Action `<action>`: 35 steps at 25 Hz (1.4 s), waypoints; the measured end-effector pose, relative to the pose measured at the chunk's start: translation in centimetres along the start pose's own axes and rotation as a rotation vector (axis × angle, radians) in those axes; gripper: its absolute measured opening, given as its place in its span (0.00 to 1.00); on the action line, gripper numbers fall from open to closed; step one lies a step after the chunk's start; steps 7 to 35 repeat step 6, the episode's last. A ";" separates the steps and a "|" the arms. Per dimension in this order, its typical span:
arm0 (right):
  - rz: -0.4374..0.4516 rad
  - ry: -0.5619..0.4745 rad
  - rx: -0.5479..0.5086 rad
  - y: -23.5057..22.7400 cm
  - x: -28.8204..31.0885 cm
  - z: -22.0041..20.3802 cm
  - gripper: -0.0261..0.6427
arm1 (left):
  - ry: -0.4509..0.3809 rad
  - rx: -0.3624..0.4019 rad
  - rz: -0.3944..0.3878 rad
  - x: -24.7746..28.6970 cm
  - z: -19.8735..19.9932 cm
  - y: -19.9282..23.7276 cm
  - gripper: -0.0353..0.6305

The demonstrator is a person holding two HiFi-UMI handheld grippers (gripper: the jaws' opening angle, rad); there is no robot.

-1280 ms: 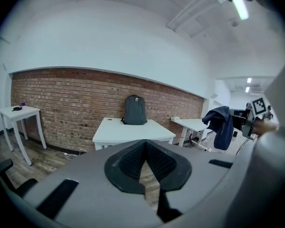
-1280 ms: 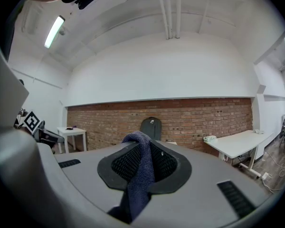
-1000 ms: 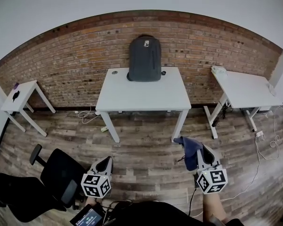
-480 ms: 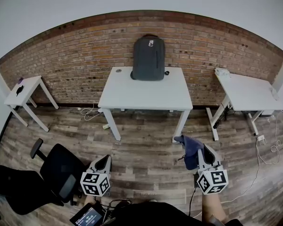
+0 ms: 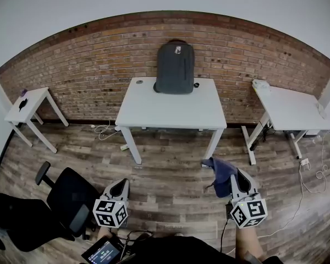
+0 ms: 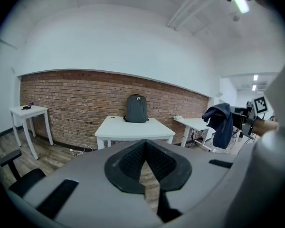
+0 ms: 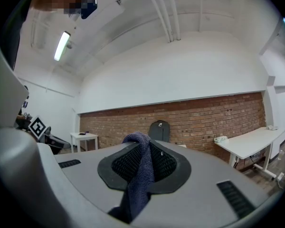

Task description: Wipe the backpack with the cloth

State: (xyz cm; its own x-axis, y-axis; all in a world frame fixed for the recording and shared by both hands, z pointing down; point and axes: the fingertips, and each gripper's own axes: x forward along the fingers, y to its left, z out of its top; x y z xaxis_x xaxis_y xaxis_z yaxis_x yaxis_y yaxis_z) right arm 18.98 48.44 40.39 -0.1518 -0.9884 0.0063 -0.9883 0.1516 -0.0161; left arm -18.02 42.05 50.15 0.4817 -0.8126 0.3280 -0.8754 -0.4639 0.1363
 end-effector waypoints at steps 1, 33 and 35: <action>0.003 0.001 0.002 0.1 0.1 -0.1 0.11 | 0.002 -0.001 0.002 -0.1 -0.1 0.1 0.05; 0.020 0.009 -0.004 0.7 0.4 -0.5 0.11 | 0.009 0.001 0.005 -0.2 -0.4 0.4 0.05; 0.020 0.009 -0.004 0.7 0.4 -0.5 0.11 | 0.009 0.001 0.005 -0.2 -0.4 0.4 0.05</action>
